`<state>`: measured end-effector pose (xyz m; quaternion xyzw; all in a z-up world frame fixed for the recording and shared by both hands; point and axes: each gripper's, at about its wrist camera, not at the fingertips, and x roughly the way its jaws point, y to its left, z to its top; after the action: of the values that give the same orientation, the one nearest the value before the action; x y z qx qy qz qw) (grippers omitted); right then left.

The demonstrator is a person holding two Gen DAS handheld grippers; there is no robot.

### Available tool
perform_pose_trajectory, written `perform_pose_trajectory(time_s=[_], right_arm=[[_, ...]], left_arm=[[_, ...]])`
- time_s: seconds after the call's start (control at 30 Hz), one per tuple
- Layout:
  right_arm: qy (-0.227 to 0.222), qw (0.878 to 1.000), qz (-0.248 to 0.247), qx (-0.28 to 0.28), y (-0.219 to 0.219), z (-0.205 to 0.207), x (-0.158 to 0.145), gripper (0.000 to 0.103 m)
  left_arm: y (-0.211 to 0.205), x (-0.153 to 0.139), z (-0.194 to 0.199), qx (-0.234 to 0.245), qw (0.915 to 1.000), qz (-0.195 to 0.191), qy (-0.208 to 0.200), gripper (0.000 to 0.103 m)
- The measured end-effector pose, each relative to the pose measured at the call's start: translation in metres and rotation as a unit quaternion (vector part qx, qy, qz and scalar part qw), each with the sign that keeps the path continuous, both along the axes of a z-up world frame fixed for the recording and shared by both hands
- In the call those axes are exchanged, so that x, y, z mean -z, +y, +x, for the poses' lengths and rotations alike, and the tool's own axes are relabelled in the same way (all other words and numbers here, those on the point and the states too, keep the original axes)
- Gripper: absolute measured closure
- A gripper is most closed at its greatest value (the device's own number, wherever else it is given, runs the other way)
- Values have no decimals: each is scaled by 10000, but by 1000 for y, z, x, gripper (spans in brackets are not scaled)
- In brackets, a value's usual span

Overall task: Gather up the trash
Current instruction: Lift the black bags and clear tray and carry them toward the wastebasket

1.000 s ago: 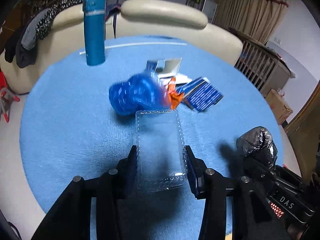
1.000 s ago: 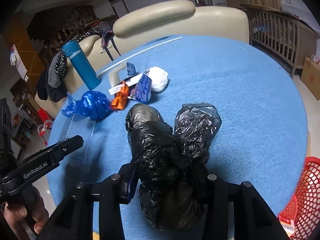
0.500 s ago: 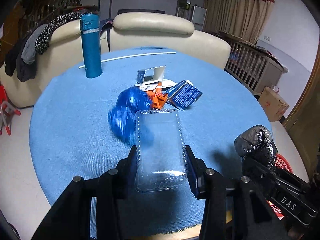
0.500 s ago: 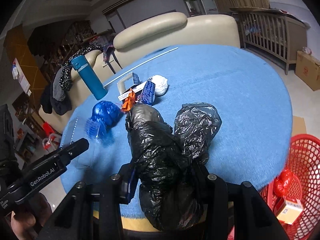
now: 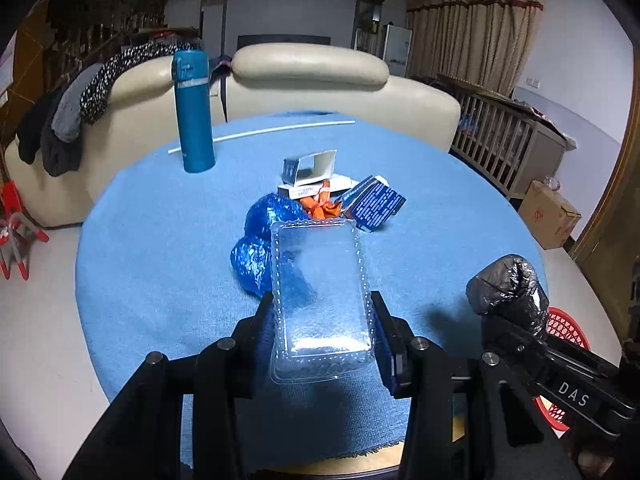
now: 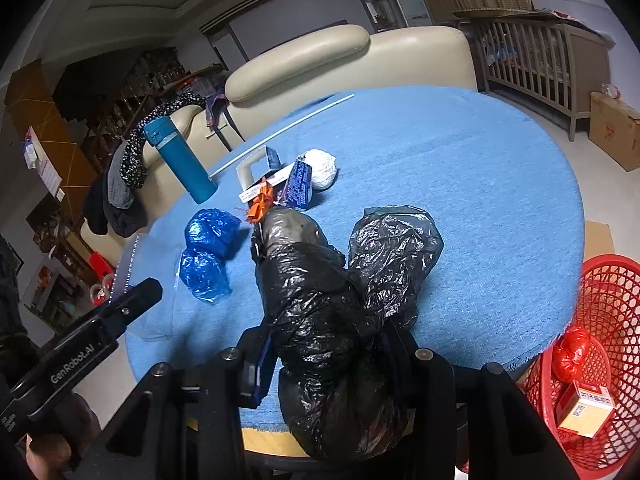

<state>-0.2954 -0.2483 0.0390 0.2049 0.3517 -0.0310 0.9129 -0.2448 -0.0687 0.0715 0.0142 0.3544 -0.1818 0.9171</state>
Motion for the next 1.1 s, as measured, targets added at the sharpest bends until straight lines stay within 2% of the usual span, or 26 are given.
perform_pose_trajectory(time_s=[0.1,0.27,0.4,0.7,0.9,1.1], right_arm=[[-35,10000,8,2,0,-2,-1,57],[-15,9999,44,113,-5,-5,1,57],[16,9998,77,165,-7,-6,4,57],[-23,9992,203,346,-22,-15,11,57],[120,9982,350,480,-33,-21,25,57],[36,9989,251,385,-23,-19,16,57]], left_arm=[[-1,3,1,21,9999,-29,114,57],[-2,-4,-3,71,9999,-91,-100,57],[-1,7,3,31,9998,-129,151,57],[-16,12,-1,271,9996,-50,91,57],[-21,18,-2,326,9993,-39,181,57],[-8,10,-4,237,9995,-186,64,57]])
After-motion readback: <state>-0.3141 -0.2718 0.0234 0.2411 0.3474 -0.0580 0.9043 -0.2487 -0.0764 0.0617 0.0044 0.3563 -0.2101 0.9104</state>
